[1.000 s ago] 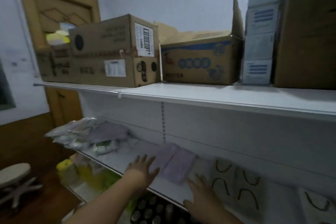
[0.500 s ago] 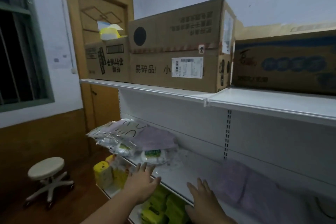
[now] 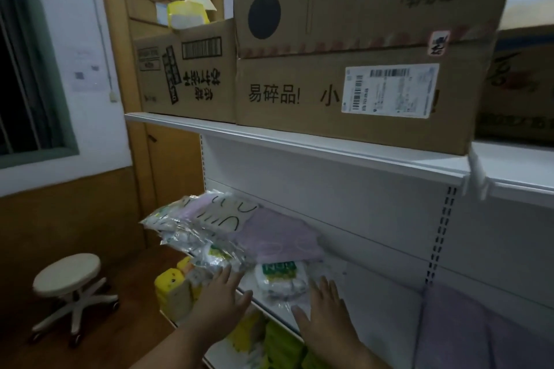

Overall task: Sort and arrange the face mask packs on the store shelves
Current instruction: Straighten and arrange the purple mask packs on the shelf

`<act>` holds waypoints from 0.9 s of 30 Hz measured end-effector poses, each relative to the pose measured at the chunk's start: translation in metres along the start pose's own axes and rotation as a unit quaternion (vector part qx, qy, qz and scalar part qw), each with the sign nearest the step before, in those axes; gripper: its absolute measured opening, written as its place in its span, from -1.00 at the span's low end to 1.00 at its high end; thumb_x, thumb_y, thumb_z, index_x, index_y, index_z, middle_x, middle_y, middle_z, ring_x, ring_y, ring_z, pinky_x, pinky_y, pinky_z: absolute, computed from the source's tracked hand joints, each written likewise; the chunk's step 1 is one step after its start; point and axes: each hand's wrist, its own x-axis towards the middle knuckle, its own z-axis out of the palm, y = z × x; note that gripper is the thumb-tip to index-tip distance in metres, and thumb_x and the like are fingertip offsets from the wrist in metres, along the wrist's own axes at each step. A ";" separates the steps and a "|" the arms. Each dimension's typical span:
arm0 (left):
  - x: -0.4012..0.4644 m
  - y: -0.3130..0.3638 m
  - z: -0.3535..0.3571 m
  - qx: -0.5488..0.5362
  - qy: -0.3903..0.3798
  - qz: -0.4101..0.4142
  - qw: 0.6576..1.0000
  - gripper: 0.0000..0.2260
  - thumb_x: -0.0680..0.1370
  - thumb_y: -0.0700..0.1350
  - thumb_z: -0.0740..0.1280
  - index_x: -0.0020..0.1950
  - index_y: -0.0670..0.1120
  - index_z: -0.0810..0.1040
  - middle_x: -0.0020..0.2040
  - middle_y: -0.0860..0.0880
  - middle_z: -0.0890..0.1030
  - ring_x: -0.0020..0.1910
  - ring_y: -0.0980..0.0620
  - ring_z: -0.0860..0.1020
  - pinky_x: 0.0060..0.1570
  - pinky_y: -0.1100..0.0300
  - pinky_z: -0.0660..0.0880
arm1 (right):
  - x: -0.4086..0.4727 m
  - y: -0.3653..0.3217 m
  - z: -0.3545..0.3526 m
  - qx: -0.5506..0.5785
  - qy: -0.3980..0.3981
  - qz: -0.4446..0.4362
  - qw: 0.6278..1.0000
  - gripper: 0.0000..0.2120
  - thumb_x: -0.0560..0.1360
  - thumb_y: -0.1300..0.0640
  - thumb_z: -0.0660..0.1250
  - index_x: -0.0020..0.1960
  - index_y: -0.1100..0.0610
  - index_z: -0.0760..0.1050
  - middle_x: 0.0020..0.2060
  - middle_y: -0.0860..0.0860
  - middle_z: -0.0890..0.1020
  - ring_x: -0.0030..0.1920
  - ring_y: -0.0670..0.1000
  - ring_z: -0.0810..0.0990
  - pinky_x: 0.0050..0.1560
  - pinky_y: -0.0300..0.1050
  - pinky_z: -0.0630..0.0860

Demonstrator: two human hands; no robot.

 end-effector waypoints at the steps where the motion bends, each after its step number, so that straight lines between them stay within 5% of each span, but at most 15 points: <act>1: 0.011 -0.005 0.002 0.012 -0.009 -0.002 1.000 -0.44 0.59 0.28 0.06 0.56 0.18 0.05 0.60 -0.01 -0.03 0.57 -0.03 -0.10 0.47 0.00 0.03 | 0.015 -0.001 0.001 0.004 0.010 0.006 1.000 -0.29 0.59 -0.25 0.01 0.57 0.06 -0.15 0.56 0.10 -0.15 0.54 0.13 -0.18 0.51 0.08 -0.01; 17: 0.172 -0.045 -0.010 0.032 -0.024 0.031 0.999 -0.50 0.64 0.14 0.09 0.55 0.04 0.13 0.58 -0.03 0.08 0.56 0.01 0.02 0.46 0.19 0.06 | 0.182 -0.032 0.021 -0.022 0.032 0.130 0.991 -0.24 0.58 -0.24 0.01 0.55 0.15 -0.22 0.53 0.25 -0.16 0.52 0.27 -0.18 0.49 0.22 -0.06; 23: 0.216 -0.046 -0.006 -0.050 -0.002 0.087 0.995 -0.64 0.64 0.01 0.15 0.42 -0.05 0.39 0.42 -0.02 0.37 0.41 0.03 0.33 0.36 0.26 0.23 | 0.204 -0.048 0.032 0.006 -0.003 0.226 0.974 0.06 0.42 -0.44 0.14 0.54 0.21 -0.29 0.53 0.20 -0.23 0.53 0.20 -0.20 0.45 0.27 -0.10; 27: 0.232 -0.051 -0.008 -0.108 -0.053 0.174 0.977 -0.75 0.64 -0.06 0.17 0.26 -0.06 0.51 0.26 -0.02 0.50 0.27 0.06 0.45 0.18 0.35 0.29 | 0.209 -0.054 0.035 -0.027 0.012 0.237 0.971 -0.09 0.47 -0.33 0.18 0.56 0.09 -0.20 0.55 0.10 -0.11 0.55 0.11 -0.09 0.47 0.20 -0.06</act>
